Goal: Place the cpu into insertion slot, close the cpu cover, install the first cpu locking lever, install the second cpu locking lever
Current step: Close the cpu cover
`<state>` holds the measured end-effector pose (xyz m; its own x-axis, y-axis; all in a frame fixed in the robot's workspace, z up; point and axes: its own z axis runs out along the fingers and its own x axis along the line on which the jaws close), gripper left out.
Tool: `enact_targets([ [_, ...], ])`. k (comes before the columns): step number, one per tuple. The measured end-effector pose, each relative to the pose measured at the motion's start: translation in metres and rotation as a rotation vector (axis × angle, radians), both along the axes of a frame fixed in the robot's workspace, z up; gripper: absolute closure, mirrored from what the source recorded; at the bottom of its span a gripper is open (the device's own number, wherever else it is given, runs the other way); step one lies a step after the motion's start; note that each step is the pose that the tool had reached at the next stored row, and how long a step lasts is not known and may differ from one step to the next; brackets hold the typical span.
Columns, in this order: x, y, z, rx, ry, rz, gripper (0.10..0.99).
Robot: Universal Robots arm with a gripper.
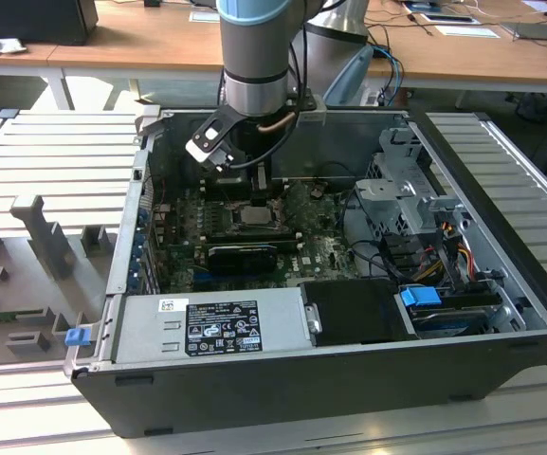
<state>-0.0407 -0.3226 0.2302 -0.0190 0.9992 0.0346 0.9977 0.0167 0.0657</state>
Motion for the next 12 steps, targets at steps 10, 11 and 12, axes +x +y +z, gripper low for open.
enact_targets([
  [10, 0.0015, 0.0, 0.0063, 0.0, 0.0002, 0.0, 0.98],
  [11, 0.002, 0.0, 0.0084, 0.0, 0.0002, 0.0, 0.98],
  [12, 0.0026, 0.0, 0.0095, 0.0, 0.0002, 0.0, 0.98],
])
